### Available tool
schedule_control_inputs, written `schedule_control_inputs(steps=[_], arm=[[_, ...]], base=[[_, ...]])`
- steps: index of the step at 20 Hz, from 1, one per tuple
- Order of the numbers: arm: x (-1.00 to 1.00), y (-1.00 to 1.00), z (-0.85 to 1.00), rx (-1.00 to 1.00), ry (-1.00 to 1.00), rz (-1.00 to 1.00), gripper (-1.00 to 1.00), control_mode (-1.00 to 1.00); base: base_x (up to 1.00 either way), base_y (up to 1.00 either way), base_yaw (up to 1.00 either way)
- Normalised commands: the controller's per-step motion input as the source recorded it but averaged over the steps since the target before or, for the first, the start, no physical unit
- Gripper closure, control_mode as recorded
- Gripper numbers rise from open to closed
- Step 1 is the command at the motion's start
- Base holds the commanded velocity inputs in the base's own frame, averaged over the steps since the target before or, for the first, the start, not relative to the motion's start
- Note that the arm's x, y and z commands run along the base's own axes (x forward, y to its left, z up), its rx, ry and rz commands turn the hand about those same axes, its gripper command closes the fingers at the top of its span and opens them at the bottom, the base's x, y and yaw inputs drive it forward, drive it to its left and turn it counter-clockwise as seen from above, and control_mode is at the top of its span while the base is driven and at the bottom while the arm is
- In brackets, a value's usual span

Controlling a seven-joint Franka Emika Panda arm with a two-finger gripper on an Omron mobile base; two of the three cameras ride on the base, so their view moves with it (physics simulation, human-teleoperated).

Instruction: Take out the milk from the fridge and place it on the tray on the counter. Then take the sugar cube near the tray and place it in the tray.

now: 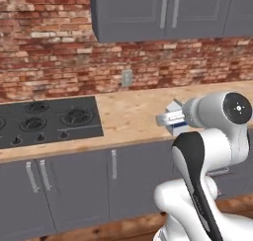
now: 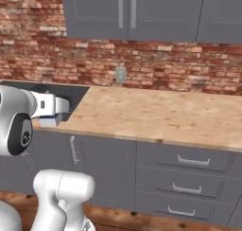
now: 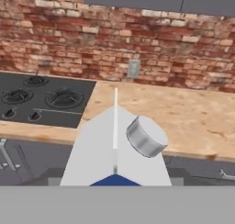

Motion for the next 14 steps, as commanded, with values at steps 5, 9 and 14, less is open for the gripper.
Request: schedule_control_inputs(steps=[5,9,14], arm=[[0.00,0.00,0.00,0.00,0.00,0.00,1.00,1.00],[0.00,0.00,0.00,0.00,0.00,0.00,1.00,1.00],[0.00,0.00,0.00,0.00,0.00,0.00,1.00,1.00]], base=[[-0.16,1.00,-0.20],[-0.49,1.00,-0.13],[-0.94,1.00,0.00]])
